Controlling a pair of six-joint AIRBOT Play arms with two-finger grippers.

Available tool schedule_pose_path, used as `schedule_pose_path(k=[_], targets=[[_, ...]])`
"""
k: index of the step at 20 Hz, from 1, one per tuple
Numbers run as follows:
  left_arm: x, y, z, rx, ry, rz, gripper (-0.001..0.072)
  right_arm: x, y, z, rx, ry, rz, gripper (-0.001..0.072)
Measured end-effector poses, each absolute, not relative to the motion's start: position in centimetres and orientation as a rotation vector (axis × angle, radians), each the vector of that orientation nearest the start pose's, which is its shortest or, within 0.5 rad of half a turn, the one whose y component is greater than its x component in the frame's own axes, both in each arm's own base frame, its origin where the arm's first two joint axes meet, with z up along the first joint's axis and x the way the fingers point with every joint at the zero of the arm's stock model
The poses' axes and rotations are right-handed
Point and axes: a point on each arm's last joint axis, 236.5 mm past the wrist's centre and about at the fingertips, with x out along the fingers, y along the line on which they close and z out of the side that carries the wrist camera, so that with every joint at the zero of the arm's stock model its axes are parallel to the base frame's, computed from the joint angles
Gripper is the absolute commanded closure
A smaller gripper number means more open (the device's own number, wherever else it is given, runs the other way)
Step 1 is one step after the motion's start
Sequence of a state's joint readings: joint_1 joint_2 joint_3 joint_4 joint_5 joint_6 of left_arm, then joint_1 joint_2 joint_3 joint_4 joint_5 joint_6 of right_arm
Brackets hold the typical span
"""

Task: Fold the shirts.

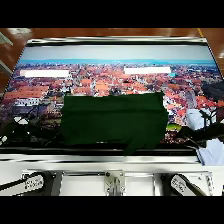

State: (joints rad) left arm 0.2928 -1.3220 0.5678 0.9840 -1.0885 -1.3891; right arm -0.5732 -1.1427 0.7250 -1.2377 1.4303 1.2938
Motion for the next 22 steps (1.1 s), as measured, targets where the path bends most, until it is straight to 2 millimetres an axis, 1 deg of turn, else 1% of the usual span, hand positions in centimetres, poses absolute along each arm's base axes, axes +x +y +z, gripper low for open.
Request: schedule_pose_path(k=[3,5,8,10,12,13,14,15,16,17,18,19,22], targets=[[24.7,-4.5,-12.7,-0.744,1.581,-0.055,0.0655,18.8,-0.9,-8.0,0.675,1.701,0.12,0.0077],[25.1,-4.5,-11.7,-0.731,1.551,-0.069,0.0655,18.0,1.0,-9.3,0.684,1.722,0.163,0.0078],[25.0,-5.1,-9.9,-0.725,1.532,-0.112,0.0655,18.4,3.0,-10.7,0.669,1.694,0.189,0.0078],[24.7,-5.6,-8.9,-0.715,1.523,-0.144,0.0656,19.1,3.7,-11.3,0.666,1.667,0.184,0.0078],[24.7,-5.7,-8.2,-0.705,1.508,-0.161,0.0656,19.7,4.6,-11.8,0.683,1.655,0.187,0.0078],[24.7,-5.7,-8.0,-0.701,1.504,-0.167,0.0656,19.7,5.4,-11.9,0.691,1.667,0.204,0.0092],[24.7,-5.8,-7.8,-0.699,1.5,-0.171,0.0656,19.6,6.0,-12.1,0.693,1.68,0.218,0.0208],[24.6,-5.9,-7.7,-0.699,1.499,-0.176,0.0656,19.6,6.4,-12.4,0.683,1.687,0.225,0.0227],[24.6,-6.0,-7.5,-0.701,1.499,-0.18,0.0655,19.5,6.7,-12.6,0.675,1.694,0.23,0.0314],[24.6,-6.0,-7.5,-0.7,1.498,-0.181,0.0656,19.6,6.9,-12.9,0.662,1.693,0.231,0.0458],[24.6,-6.0,-7.4,-0.7,1.496,-0.182,0.0656,19.7,7.0,-13.2,0.653,1.694,0.229,0.057],[24.6,-6.0,-7.4,-0.7,1.495,-0.183,0.0655,19.7,7.0,-13.4,0.638,1.695,0.226,0.0638],[24.8,-6.0,-7.2,-0.685,1.481,-0.198,0.0656,20.0,7.3,-13.2,0.622,1.682,0.237,0.0641]])
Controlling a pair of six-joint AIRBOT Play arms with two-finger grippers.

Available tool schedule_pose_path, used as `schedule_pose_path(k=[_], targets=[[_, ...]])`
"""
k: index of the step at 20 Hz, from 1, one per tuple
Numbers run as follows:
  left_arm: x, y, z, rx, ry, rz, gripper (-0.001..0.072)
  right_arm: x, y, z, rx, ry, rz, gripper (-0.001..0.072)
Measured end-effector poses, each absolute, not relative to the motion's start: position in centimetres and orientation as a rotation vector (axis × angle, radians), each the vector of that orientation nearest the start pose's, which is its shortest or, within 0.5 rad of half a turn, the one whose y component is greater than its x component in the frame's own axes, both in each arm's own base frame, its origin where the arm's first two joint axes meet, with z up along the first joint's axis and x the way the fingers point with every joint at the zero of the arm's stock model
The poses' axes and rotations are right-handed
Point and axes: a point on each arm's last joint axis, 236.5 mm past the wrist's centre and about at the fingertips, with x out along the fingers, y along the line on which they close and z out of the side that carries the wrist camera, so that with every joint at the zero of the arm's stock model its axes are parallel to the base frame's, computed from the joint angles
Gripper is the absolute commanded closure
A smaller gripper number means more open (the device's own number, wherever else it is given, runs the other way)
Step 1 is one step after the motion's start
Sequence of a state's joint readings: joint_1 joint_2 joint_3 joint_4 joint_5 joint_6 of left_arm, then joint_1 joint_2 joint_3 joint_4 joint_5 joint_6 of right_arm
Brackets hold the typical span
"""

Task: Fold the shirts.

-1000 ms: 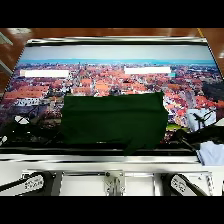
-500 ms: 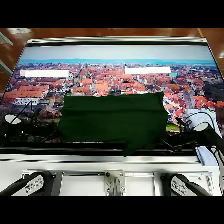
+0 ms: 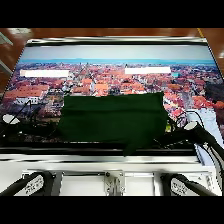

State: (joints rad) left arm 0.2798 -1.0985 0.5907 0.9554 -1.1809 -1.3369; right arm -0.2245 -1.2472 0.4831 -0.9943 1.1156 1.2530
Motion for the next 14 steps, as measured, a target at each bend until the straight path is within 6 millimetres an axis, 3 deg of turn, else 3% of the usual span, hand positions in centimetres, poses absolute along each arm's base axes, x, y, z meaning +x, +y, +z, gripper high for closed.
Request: schedule_pose_path(k=[3,6,10,14], targets=[[26.5,-5.8,-5.3,-0.627,1.399,-0.248,0.0657,20.8,7.6,-10.4,0.567,1.632,0.316,0.0642],[29.2,-5.2,-2.1,-0.585,1.291,-0.262,0.0657,23.9,7.3,-6.0,0.519,1.504,0.34,0.0642],[33.6,-5.1,1.9,-0.569,1.141,-0.278,0.0657,30.4,6.5,-0.3,0.521,1.284,0.302,0.0642],[37.8,-4.9,2.9,-0.58,1.09,-0.277,0.0657,37.5,5.2,2.9,0.552,1.142,0.257,0.0642]])
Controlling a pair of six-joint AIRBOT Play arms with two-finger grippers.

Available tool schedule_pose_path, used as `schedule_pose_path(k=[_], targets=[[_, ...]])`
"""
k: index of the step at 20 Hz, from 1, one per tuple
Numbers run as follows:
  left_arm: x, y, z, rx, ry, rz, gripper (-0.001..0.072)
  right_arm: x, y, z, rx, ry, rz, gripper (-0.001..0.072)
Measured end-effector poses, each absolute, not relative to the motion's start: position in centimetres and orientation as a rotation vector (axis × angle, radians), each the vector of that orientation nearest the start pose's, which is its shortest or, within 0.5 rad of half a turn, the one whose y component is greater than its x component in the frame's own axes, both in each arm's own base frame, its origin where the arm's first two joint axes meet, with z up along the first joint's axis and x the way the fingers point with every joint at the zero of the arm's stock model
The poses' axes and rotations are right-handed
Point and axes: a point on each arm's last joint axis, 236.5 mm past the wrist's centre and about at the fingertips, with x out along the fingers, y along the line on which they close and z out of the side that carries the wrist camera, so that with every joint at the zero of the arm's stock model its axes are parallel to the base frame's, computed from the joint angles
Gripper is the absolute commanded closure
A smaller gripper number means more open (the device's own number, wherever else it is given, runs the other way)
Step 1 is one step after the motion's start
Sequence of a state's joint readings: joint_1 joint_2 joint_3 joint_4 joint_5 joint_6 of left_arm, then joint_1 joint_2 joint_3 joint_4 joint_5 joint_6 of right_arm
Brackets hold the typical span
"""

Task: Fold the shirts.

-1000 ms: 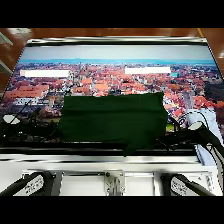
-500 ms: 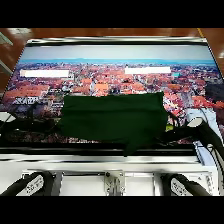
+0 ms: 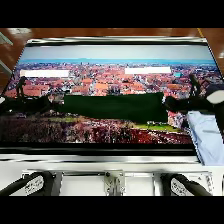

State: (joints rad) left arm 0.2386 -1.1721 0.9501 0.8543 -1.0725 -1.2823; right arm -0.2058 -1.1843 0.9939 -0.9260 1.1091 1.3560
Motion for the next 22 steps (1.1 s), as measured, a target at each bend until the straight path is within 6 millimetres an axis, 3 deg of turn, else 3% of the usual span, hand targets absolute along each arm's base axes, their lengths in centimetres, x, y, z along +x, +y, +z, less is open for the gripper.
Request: schedule_pose_path(k=[4,6,9,10,11,12,13,15,18,19,20,22], targets=[[41.8,-4.7,1.5,-0.622,1.089,-0.266,0.0656,43.7,4.2,2.3,0.62,1.09,0.229,0.0641],[43.4,-5.0,-0.2,-0.638,1.111,-0.263,0.0657,45.5,4.2,0.2,0.638,1.111,0.219,0.0641],[44.4,-5.7,-3.7,-0.657,1.175,-0.26,0.065,46.5,4.5,-4.1,0.642,1.185,0.206,0.0632],[44.5,-6.0,-4.8,-0.667,1.199,-0.256,0.0555,46.6,4.5,-5.3,0.642,1.205,0.199,0.0541],[44.6,-6.1,-5.9,-0.685,1.222,-0.247,0.0341,46.6,4.5,-6.3,0.641,1.223,0.196,0.03],[44.6,-6.0,-6.6,-0.702,1.239,-0.235,0.0273,46.6,4.5,-6.8,0.635,1.229,0.197,0.0122],[44.7,-5.8,-7.0,-0.714,1.247,-0.226,0.0225,46.6,4.5,-7.0,0.619,1.231,0.207,0.0116],[45.2,-4.7,-6.8,-0.735,1.246,-0.213,0.0224,46.6,3.4,-6.6,0.581,1.216,0.216,0.0116],[46.3,-2.3,-4.5,-0.759,1.224,-0.215,0.0235,46.1,-0.2,-5.2,0.492,1.188,0.175,0.0116],[46.2,-1.9,-3.8,-0.764,1.232,-0.226,0.0267,45.7,-1.5,-5.2,0.464,1.194,0.152,0.0108],[46.1,-1.8,-2.9,-0.768,1.239,-0.242,0.0268,45.3,-2.7,-5.4,0.442,1.206,0.131,0.0033],[45.4,-2.2,-1.6,-0.764,1.268,-0.281,0.0268,44.0,-3.3,-6.5,0.429,1.268,0.126,0.0034]])
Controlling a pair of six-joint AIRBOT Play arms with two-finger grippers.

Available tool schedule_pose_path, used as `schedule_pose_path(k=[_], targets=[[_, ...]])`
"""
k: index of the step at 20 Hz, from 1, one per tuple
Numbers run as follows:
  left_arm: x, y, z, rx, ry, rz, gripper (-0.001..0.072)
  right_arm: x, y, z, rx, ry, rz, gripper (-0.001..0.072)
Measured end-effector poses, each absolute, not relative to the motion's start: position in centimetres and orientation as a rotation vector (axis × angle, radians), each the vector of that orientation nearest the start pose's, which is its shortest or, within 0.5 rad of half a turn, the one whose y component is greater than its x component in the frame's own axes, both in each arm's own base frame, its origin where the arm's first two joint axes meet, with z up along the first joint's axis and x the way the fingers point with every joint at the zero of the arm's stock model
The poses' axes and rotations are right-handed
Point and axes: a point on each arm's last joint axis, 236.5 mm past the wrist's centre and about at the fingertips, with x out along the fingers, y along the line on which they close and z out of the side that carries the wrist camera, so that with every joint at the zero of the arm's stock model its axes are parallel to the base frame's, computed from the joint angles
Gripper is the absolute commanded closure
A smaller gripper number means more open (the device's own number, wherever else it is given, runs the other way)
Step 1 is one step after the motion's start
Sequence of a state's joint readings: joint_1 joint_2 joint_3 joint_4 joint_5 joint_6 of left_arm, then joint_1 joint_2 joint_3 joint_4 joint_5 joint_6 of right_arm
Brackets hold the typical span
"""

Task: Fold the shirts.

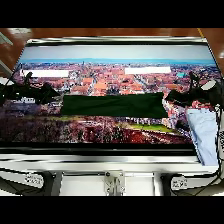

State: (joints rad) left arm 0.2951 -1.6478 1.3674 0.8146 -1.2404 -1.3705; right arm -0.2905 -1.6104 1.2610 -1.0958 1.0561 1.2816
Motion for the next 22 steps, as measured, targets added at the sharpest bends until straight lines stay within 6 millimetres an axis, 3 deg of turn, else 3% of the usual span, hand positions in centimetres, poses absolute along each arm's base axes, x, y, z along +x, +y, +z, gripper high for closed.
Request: schedule_pose_path(k=[4,9,10,11,12,13,14,15,16,18,22], targets=[[44.4,-5.2,0.3,-0.715,1.306,-0.369,0.0267,43.4,-2.1,-9.4,0.513,1.335,0.17,0.0033],[43.1,-10.8,1.8,-0.621,1.336,-0.484,0.0268,44.7,0.4,-11.6,0.626,1.33,0.206,0.0048],[43.0,-11.8,2.0,-0.605,1.336,-0.501,0.0268,44.9,1.0,-12.0,0.643,1.333,0.213,0.0199],[42.9,-12.7,2.2,-0.588,1.331,-0.516,0.0271,44.9,1.3,-12.5,0.646,1.337,0.21,0.0413],[43.0,-13.5,2.3,-0.575,1.322,-0.526,0.0336,45.0,1.6,-13.0,0.65,1.343,0.207,0.0633],[43.2,-14.2,2.4,-0.565,1.311,-0.532,0.0397,44.9,2.2,-13.0,0.674,1.348,0.215,0.064],[43.3,-14.8,2.5,-0.553,1.301,-0.539,0.0397,44.9,2.5,-12.7,0.671,1.348,0.226,0.0641],[43.5,-15.5,2.6,-0.546,1.284,-0.544,0.0457,44.8,2.6,-12.2,0.669,1.347,0.237,0.0641],[43.7,-16.1,2.7,-0.539,1.272,-0.547,0.0571,44.6,2.7,-11.1,0.665,1.339,0.255,0.0641],[44.2,-17.8,3.0,-0.528,1.24,-0.564,0.0655,45.6,2.4,-7.4,0.667,1.252,0.272,0.0641],[43.9,-23.9,2.3,-0.481,1.206,-0.631,0.0655,44.7,2.5,1.5,0.623,1.126,0.326,0.0641]])
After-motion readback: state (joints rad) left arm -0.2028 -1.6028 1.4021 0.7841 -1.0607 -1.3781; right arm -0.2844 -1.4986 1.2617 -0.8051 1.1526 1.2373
